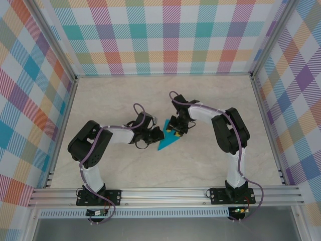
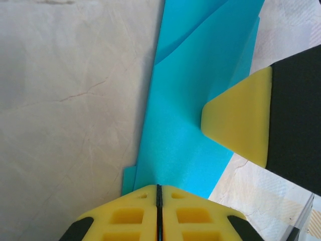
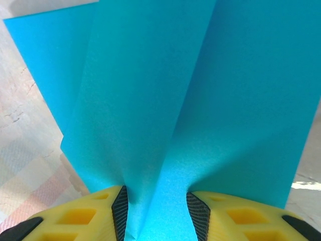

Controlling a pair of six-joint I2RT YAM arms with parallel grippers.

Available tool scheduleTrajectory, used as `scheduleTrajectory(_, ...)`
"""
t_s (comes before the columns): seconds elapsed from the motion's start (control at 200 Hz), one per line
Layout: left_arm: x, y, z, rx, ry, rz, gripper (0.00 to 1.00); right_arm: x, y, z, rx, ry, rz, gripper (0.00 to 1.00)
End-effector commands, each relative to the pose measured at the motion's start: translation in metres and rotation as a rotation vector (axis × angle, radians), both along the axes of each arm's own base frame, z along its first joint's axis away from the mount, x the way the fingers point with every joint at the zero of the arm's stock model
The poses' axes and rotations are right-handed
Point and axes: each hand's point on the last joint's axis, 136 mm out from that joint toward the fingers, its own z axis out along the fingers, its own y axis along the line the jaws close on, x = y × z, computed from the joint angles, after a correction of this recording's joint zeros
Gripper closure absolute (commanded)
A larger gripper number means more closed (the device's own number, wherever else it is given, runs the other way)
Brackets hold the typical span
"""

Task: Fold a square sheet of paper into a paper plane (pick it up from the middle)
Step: Fourth fold the wing at the center of the table.

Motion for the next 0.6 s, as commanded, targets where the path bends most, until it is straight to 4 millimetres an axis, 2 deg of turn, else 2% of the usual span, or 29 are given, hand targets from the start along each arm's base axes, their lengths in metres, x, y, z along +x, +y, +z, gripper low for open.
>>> scheduleTrajectory(0.0,0.001,0.004,-0.008,0.033,0.020,-0.007,0.92,-0.045,-0.056,-0.078,-0.294,0.167,0.000,0.58)
scheduleTrajectory(0.34,-0.006,0.008,-0.015,0.073,0.056,-0.030,0.92,-0.045,-0.053,-0.075,-0.276,0.166,0.000,0.59)
scheduleTrajectory(0.485,-0.013,0.014,-0.023,0.118,0.092,-0.049,0.93,-0.038,-0.046,-0.061,-0.240,0.137,-0.002,0.59)
scheduleTrajectory(0.595,-0.020,0.018,-0.030,0.147,0.121,-0.063,0.95,-0.031,-0.037,-0.042,-0.197,0.103,-0.001,0.59)
